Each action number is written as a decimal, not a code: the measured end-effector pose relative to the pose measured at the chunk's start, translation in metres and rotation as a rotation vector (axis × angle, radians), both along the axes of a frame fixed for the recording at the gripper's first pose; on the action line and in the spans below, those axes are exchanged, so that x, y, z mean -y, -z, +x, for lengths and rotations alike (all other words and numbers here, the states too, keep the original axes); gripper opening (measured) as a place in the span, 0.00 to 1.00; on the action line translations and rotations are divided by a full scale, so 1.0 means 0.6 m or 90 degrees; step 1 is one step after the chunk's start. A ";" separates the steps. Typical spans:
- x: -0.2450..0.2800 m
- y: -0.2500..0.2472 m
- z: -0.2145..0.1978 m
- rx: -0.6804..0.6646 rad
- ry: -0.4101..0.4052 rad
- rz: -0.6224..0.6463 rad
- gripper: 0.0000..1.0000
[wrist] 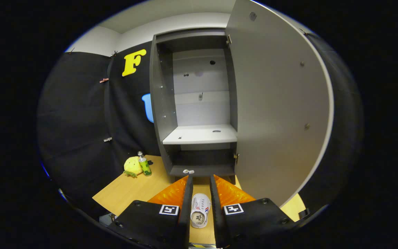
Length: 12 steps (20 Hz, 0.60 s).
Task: Open the shoe cabinet door, grab the shoes and put them into the shoe cabinet, then close the shoe cabinet door.
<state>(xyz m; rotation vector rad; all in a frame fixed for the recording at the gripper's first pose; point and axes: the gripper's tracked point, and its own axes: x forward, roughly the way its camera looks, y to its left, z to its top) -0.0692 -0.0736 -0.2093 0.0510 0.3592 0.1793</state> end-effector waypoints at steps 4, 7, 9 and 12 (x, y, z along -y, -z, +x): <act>-0.040 0.167 0.002 -0.108 0.001 -0.012 0.33; -0.053 0.278 0.001 -0.172 0.014 -0.017 0.33; -0.057 0.339 0.002 -0.206 0.028 -0.010 0.33; -0.061 0.429 0.008 -0.255 0.045 -0.012 0.32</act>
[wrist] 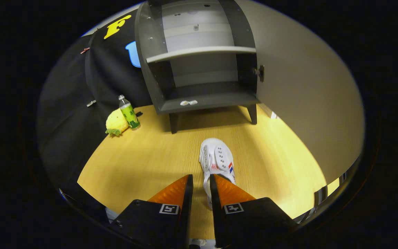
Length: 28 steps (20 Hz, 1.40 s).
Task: Open the shoe cabinet door, grab the shoes and put them into the shoe cabinet, then close the shoe cabinet door.
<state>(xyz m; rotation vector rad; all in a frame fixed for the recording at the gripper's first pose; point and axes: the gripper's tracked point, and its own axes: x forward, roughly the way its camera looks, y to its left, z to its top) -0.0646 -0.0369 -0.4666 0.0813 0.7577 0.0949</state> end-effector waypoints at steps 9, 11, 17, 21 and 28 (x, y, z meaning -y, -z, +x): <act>0.010 0.128 0.036 -0.058 0.034 -0.028 0.32; 0.005 0.141 0.049 -0.053 0.040 -0.030 0.32; 0.001 0.146 0.086 -0.023 0.060 -0.021 0.32; 0.000 0.151 0.106 -0.003 0.067 -0.025 0.28; -0.001 0.150 0.114 0.027 0.080 -0.012 0.27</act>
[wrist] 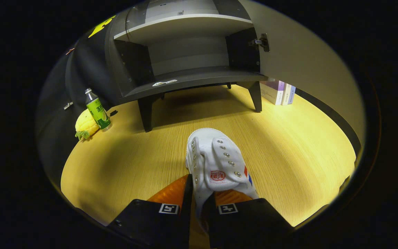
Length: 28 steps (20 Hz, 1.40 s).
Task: Open the shoe cabinet door, grab the shoes and put them into the shoe cabinet, then close the shoe cabinet door.
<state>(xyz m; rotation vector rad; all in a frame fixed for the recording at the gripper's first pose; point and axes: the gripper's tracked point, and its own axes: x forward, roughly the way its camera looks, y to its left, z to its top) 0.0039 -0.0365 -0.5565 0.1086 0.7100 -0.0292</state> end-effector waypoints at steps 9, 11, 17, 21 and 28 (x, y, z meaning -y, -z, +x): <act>-0.004 0.000 -0.006 -0.021 -0.003 0.009 0.05; -0.005 0.001 -0.003 -0.016 -0.001 0.013 0.05; -0.004 0.000 -0.006 -0.011 -0.005 0.003 0.05; -0.005 -0.001 -0.005 -0.005 -0.001 0.013 0.05; -0.001 -0.051 -0.010 -0.006 -0.026 -0.011 0.04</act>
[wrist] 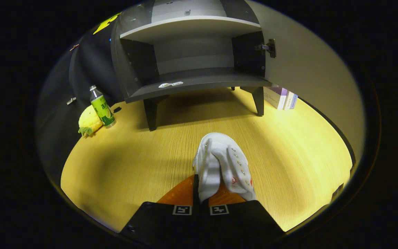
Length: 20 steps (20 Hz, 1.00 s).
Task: Open the shoe cabinet door, grab the shoes and put them into the shoe cabinet, then close the shoe cabinet door.
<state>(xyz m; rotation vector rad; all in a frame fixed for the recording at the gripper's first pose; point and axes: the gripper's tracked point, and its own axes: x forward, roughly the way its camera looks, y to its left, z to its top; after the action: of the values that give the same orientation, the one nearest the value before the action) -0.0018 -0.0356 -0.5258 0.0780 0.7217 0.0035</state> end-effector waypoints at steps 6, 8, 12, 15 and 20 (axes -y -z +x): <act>-0.008 -0.141 0.026 0.049 -0.008 -0.005 0.04; -0.009 -0.217 0.043 0.082 -0.003 -0.006 0.04; -0.016 -0.359 0.080 0.144 0.006 0.003 0.04; -0.028 -0.438 0.118 0.184 -0.010 0.003 0.04; -0.034 -0.531 0.198 0.240 -0.028 -0.010 0.04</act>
<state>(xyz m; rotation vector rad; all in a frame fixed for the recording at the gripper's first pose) 0.1169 -0.0151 -0.2070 0.0435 0.3465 0.0537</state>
